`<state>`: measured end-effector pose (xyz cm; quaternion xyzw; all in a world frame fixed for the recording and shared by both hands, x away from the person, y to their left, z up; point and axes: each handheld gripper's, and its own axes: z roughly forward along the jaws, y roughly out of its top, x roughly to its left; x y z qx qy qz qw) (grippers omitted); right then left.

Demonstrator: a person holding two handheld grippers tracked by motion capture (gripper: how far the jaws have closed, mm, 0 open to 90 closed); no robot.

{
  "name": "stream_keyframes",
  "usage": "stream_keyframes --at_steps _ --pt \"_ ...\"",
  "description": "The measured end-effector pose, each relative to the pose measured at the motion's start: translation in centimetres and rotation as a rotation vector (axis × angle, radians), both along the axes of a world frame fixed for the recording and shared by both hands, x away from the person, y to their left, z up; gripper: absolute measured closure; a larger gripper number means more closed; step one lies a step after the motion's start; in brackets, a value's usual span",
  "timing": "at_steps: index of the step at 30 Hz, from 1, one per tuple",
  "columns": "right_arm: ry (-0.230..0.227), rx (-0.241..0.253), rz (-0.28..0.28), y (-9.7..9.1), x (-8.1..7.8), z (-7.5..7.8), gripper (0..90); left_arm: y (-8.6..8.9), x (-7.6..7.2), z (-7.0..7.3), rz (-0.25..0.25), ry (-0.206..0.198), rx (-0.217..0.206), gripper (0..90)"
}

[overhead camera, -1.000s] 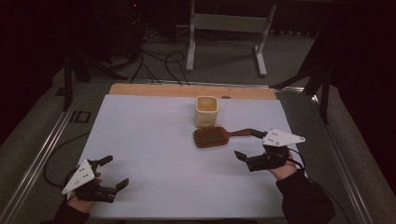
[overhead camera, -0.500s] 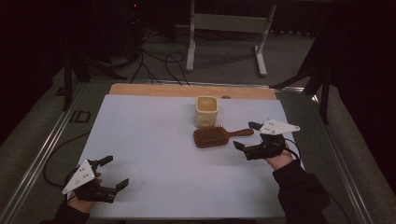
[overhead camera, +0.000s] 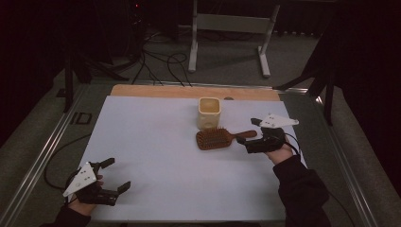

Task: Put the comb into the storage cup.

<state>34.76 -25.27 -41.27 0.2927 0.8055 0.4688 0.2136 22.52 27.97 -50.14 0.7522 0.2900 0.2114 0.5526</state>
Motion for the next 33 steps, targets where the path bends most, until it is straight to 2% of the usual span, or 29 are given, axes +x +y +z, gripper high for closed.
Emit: stream_keyframes --at_steps 17,25,33 --pt "0.034 -0.01 -0.056 -0.3 2.6 -1.4 15.4 0.0 0.0 0.0 -0.004 0.0 -0.003 0.1" --pt "0.052 -0.034 -0.078 -0.6 3.7 -1.8 21.8 0.0 0.0 0.0 -0.005 0.001 -0.004 0.1" --pt "0.055 -0.065 -0.127 -0.8 4.4 -2.2 34.0 0.0 0.0 0.0 -0.006 0.002 -0.006 0.1"
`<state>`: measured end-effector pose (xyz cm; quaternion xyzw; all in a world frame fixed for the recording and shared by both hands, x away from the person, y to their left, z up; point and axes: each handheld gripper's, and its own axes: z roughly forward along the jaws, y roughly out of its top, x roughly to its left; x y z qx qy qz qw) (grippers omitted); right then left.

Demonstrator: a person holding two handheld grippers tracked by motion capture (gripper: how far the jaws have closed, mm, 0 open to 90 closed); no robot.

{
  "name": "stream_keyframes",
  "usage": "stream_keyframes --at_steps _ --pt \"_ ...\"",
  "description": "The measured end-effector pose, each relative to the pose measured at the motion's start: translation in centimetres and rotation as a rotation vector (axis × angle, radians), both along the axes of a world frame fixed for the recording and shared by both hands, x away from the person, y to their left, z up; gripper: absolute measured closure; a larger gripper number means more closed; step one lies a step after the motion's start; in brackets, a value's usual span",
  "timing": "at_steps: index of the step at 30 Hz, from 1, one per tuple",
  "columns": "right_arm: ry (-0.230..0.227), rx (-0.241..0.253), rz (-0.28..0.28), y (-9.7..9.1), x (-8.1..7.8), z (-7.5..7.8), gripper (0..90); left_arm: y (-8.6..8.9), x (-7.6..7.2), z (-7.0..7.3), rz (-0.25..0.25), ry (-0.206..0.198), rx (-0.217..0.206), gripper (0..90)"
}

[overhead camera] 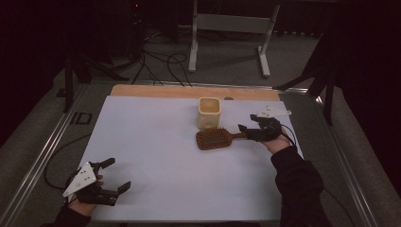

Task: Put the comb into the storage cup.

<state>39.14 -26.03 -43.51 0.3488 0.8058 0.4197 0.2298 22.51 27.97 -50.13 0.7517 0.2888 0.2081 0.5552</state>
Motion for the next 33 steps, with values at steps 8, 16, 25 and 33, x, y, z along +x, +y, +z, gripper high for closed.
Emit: stream_keyframes --at_steps 8,16,25,33 --pt "0.018 -0.041 -0.031 -0.1 1.0 -0.8 47.0 0.0 0.0 0.0 0.0 0.002 0.001 0.1" --pt "0.035 -0.068 -0.03 0.2 1.5 -1.6 60.1 0.0 0.0 0.0 -0.001 0.002 0.0 0.1" --pt "0.067 -0.085 -0.031 0.2 2.4 -2.3 74.2 0.0 0.1 -0.1 -0.004 0.007 -0.003 0.1" --pt "0.096 -0.095 -0.033 0.1 3.1 -3.1 82.6 0.0 0.1 -0.1 -0.004 0.009 -0.005 0.1"
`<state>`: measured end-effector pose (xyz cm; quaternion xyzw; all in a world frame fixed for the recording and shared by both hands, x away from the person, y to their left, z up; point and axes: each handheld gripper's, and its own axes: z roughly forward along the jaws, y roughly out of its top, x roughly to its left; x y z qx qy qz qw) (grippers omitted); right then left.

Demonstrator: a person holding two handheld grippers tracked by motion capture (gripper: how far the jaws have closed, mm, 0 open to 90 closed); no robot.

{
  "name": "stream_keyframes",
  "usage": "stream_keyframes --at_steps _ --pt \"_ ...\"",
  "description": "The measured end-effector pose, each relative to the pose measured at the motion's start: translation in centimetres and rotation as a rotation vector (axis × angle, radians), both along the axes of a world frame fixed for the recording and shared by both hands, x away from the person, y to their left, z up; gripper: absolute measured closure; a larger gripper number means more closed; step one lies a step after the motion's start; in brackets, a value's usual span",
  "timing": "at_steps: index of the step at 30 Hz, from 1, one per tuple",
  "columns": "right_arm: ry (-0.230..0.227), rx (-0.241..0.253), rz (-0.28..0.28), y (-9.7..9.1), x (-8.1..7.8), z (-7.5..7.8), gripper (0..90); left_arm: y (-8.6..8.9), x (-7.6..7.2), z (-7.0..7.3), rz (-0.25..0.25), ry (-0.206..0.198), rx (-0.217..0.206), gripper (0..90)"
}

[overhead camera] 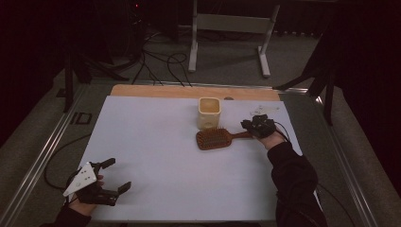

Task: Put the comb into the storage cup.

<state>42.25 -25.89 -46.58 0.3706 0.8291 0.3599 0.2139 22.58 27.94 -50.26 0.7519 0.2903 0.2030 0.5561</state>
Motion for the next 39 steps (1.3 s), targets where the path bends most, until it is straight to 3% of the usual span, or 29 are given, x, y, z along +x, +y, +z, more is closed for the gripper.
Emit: stream_keyframes --at_steps 8,15,39 --pt "0.027 -0.026 -0.011 -0.1 0.7 -1.1 90.0 0.0 0.0 0.0 -0.002 0.001 0.002 0.1" --pt "0.033 -0.07 -0.001 0.1 1.2 -2.0 90.0 0.0 0.0 -0.1 -0.003 0.003 0.004 0.1" --pt "0.105 -0.102 0.029 1.3 2.4 -4.2 90.0 0.0 0.0 -0.1 -0.007 0.006 -0.001 0.1"
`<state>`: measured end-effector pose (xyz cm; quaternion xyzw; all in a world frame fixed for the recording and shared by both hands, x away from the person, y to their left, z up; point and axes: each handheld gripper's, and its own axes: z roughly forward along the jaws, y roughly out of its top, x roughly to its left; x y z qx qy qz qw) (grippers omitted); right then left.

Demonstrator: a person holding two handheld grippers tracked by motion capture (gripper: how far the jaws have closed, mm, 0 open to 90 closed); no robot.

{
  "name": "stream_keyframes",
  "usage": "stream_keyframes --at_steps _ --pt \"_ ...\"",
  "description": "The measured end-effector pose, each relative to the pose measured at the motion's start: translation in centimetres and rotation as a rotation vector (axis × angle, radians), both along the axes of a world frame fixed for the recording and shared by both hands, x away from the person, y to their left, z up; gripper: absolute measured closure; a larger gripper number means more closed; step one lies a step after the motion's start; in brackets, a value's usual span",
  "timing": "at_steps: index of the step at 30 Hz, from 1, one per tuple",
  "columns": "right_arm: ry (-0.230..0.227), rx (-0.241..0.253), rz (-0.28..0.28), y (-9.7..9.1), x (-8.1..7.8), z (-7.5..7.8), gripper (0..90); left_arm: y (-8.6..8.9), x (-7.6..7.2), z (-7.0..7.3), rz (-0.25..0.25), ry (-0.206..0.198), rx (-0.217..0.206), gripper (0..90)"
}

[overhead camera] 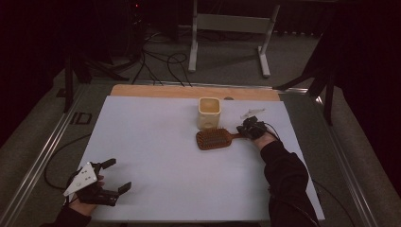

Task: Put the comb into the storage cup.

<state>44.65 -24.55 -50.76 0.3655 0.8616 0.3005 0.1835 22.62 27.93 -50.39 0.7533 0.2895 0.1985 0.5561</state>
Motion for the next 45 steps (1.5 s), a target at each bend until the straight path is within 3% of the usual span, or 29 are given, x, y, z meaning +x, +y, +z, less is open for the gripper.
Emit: stream_keyframes --at_steps 20,45 --pt "0.037 -0.02 0.039 0.5 -0.2 -0.2 90.0 0.0 0.0 0.0 -0.001 0.0 -0.001 0.1" --pt "0.047 -0.009 0.13 0.5 -4.1 0.1 90.0 0.0 0.0 0.2 -0.002 -0.006 -0.001 0.1"
